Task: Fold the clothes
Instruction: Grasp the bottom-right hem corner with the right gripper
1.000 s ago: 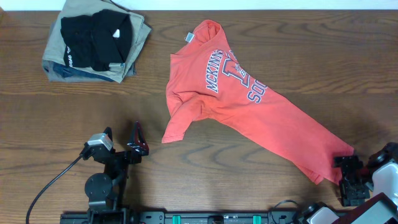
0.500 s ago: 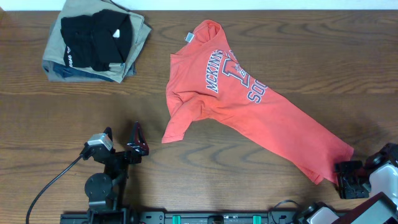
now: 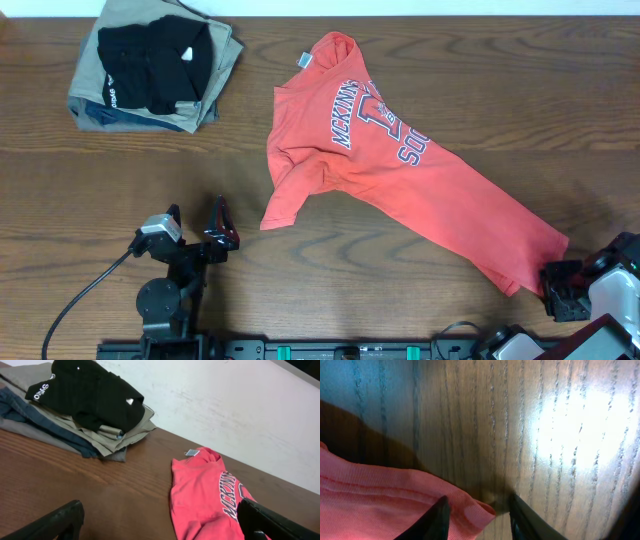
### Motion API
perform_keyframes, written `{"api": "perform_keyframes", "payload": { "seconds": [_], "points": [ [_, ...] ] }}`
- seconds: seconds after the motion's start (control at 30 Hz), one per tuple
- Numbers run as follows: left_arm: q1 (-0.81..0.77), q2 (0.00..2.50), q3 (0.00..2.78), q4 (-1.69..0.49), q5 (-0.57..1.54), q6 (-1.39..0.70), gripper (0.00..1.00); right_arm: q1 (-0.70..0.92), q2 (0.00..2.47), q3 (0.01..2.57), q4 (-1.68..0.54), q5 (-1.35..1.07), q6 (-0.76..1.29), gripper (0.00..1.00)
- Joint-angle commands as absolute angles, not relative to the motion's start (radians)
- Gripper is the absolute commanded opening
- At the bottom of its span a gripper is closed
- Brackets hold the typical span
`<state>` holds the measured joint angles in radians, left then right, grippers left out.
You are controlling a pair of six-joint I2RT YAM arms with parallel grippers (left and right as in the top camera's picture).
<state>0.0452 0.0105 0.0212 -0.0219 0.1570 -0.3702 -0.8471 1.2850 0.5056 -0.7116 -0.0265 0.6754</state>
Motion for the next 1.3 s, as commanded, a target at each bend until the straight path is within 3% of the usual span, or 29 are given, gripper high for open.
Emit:
{"api": "perform_keyframes", "payload": {
  "seconds": [0.0,0.23,0.37,0.43,0.53,0.9,1.27],
  "points": [
    [0.049,0.005,0.004,-0.055,0.171,-0.372,0.98,-0.861,1.312,0.462,-0.690,-0.057,0.671,0.34],
    [0.049,0.005,0.004,-0.055,0.171,-0.372,0.98,-0.861,1.312,0.477,-0.698,-0.057,0.654,0.19],
    [0.049,0.005,0.004,-0.055,0.171,-0.372,0.98,-0.861,1.312,0.480,-0.703,-0.059,0.652,0.17],
    [0.049,0.005,0.004,-0.055,0.171,-0.372,0.98,-0.861,1.312,0.480,-0.710,-0.069,0.648,0.20],
    [0.049,0.005,0.004,-0.055,0.171,-0.372,0.98,-0.861,1.312,0.480,-0.723,-0.106,0.629,0.34],
    [0.049,0.005,0.004,-0.055,0.171,-0.372,0.98,-0.861,1.312,0.480,-0.753,-0.132,0.623,0.40],
    [0.049,0.005,0.004,-0.055,0.171,-0.372,0.98,-0.861,1.312,0.482,-0.751,-0.132,0.623,0.03]
  ]
}}
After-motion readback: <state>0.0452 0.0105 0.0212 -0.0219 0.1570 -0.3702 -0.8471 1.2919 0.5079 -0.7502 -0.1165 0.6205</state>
